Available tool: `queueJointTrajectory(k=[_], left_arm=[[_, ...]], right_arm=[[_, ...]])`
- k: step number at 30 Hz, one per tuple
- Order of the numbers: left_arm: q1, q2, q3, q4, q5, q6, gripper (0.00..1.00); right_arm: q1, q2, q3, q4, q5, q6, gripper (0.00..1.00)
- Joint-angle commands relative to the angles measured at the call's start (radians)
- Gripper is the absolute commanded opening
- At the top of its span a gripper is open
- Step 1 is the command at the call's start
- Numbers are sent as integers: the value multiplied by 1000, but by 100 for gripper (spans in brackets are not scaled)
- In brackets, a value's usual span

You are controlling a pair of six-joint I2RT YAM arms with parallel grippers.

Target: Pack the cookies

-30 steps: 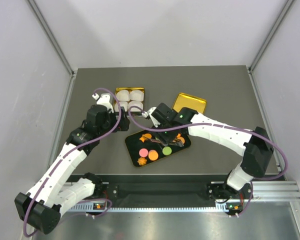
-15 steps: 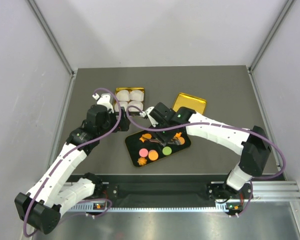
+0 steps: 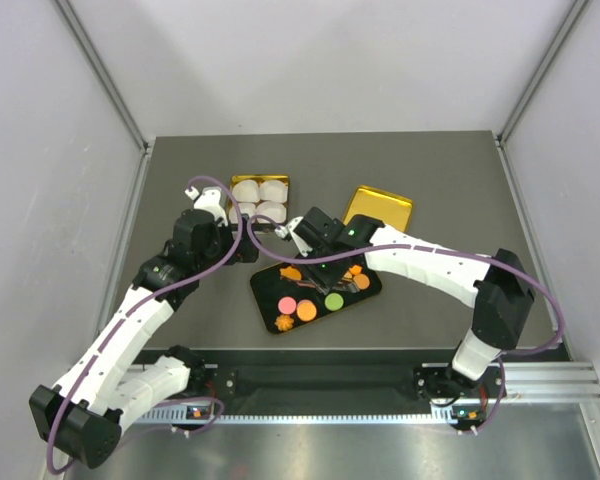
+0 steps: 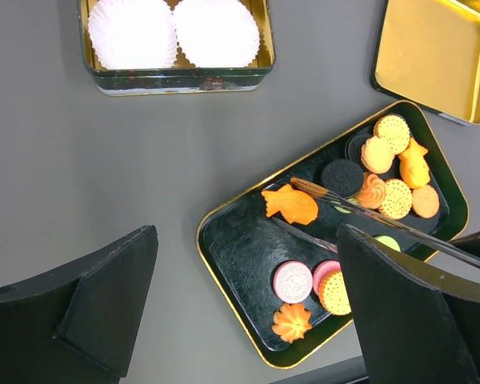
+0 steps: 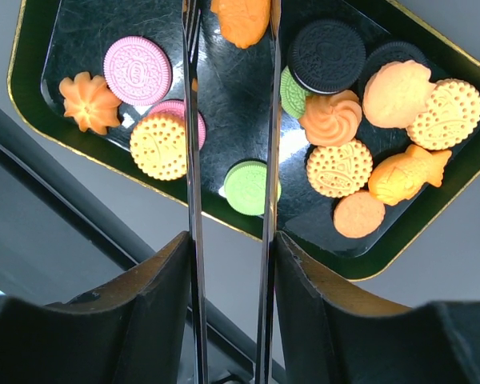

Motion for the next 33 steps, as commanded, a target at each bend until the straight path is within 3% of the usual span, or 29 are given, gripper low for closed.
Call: queueJointTrajectory(k=[1,6,13,33], left_arm=[[7,-3,-8,56,7,-8,98],[8,-5,-8,56,9,-8,98],[8,-17,-4,55,-7,-7,98],[19,-159,45,46,-211,-27,98]], right_arm=[[20,-6,39,4,-4,0,43],[20,10,43,4,1,8,41],[19,10,47,-5,8,13,20],[-79,-55,193,-33,-59,92,15]])
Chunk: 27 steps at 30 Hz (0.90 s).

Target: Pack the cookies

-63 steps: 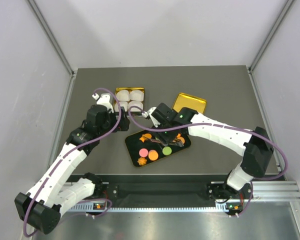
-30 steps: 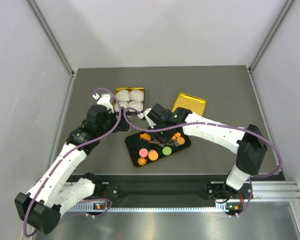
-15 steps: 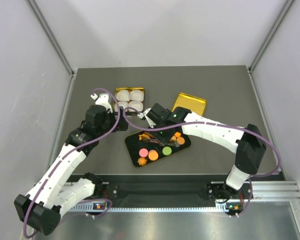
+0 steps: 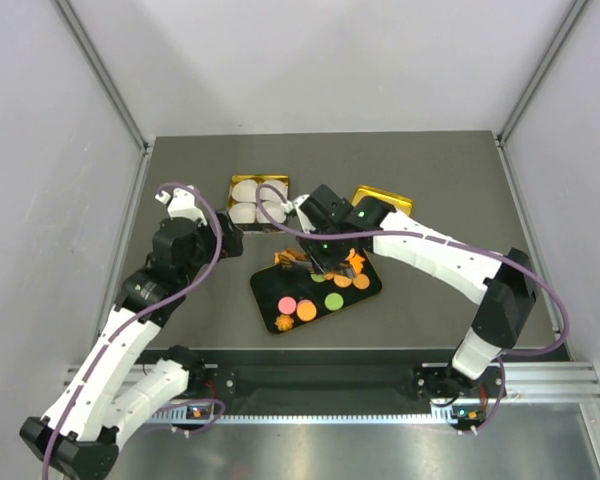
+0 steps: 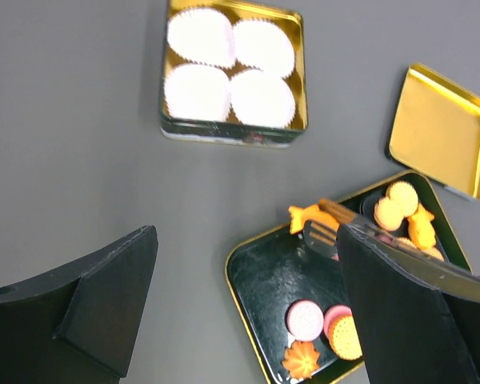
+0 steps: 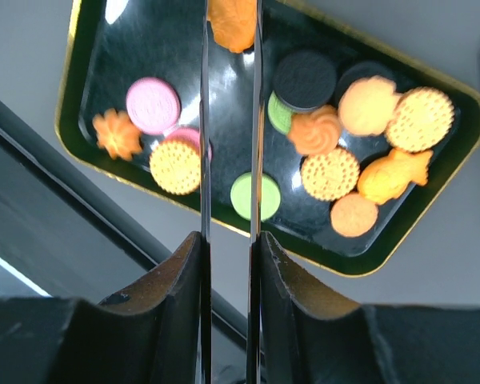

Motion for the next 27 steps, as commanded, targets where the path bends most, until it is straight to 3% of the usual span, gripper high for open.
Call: queueJointTrajectory(k=[1,7,16,27], left_arm=[[7,-34,40,47,-54,-5,98],[7,-32,24,37,-50,-3,98],[7,-52,-15,20,-80,11,98],[7,-58,-16,25,-85,12,98]], right_arm=[[-25,-53,118,25,-18,33,15],[-66,33,313,81,1,47,15],[-128,298,591,207,1,57,18],[-144,521,622,482,28,47,19]])
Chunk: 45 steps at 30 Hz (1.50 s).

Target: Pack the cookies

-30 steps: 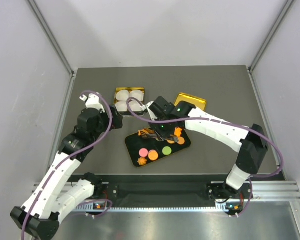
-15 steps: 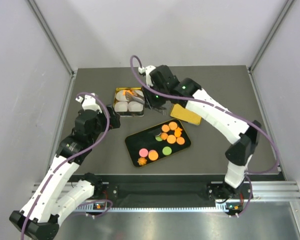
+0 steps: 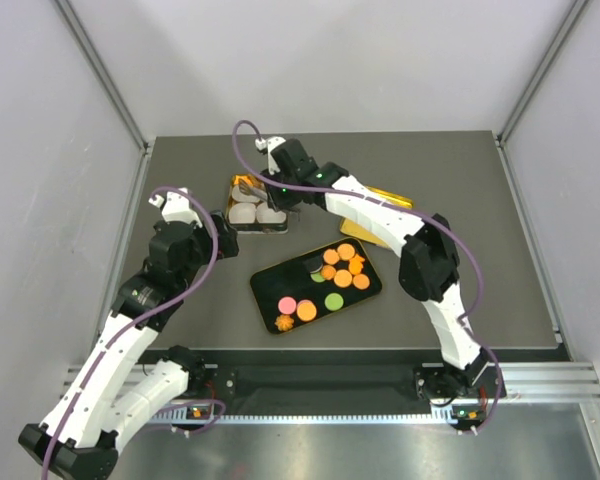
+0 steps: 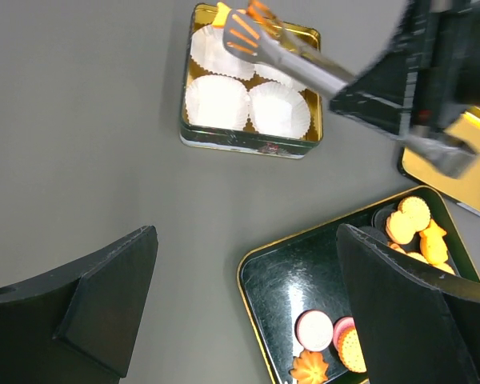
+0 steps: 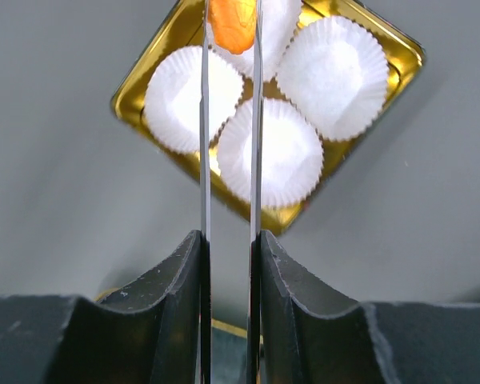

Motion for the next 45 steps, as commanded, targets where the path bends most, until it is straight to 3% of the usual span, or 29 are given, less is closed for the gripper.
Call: queueJointTrajectory(k=[1,19,28,32,45], left_arm=[[7,-20,-7,25,-21,11,98],[7,-11,-14,32,-3,3,98],[7,0,-16,33,7,3,98],[7,1,-16,35,13,2,98],[7,0,-16,36,10,2,98]], right_arm=[[-6,25,77,162,21,3,20],[-9,109,87,155,65,30,24],[-7,103,64,148,57,20,33],[-7,97,50,147,64,17,42],[-9,34,45,148,57,4,43]])
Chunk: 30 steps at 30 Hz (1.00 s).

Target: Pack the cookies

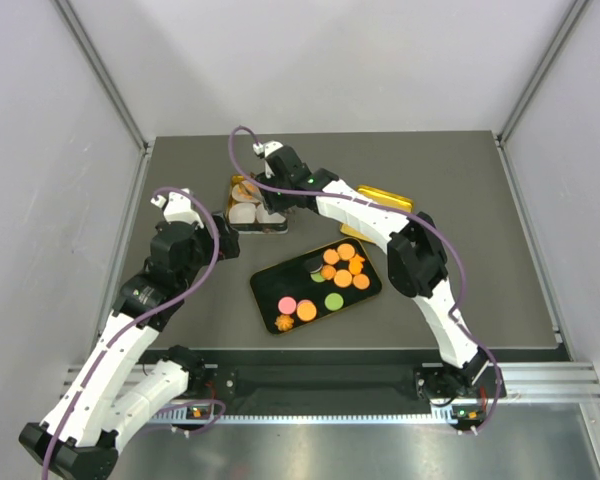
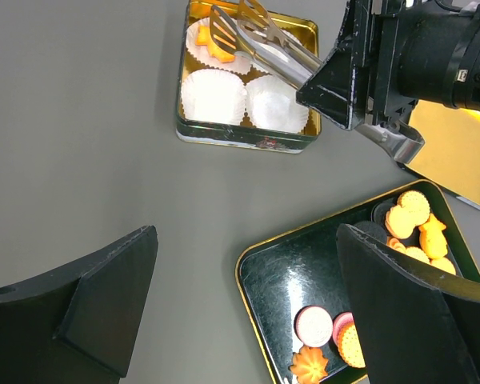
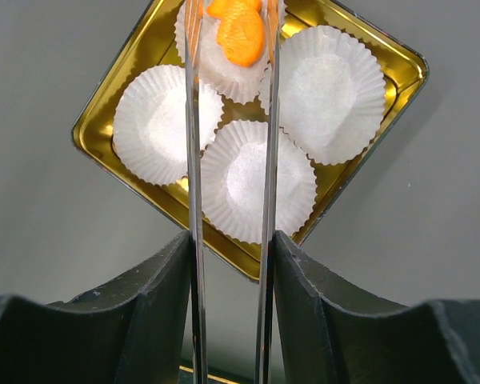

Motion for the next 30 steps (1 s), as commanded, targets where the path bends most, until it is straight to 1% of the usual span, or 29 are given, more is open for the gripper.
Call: queueJointTrajectory(k=[1,5,7,10,11,14,16,17,20,25,30], left_arm=[[7,-5,-8,34,-5,2,98],[7,-8,-10,34,-7,2,98],[7,-8,-10,34,-7,2,98],[7,-5,-10,35,-7,1,98],[7,-5,-10,37,-7,1,98],[8,-5,-10,40,-4,1,98],[8,-5,-8,42,-2,1,98],[8,-3,-8,40,-1,1,98],[8,0,-10,45,2,1,98],[8,12,-10,43,13,-1,98],[10,24,-10,46,18,-1,98]], right_arm=[[-9,-91,16,51,9,-19,43],[-19,-171,-39,60,-8,-8,42],[-29,-241,-76,63,-6,2,41],[-42,-362,-182,60,15,28,41],[-45,-396,-254,59,15,39,41],[-47,-577,-401,40,20,61,41],[-47,-639,-487,-9,17,64,41],[-47,-694,-513,-31,12,62,41],[-39,-789,-606,-120,3,53,41],[-1,-867,-702,-269,-39,36,41],[5,-910,-765,-332,-26,27,40]])
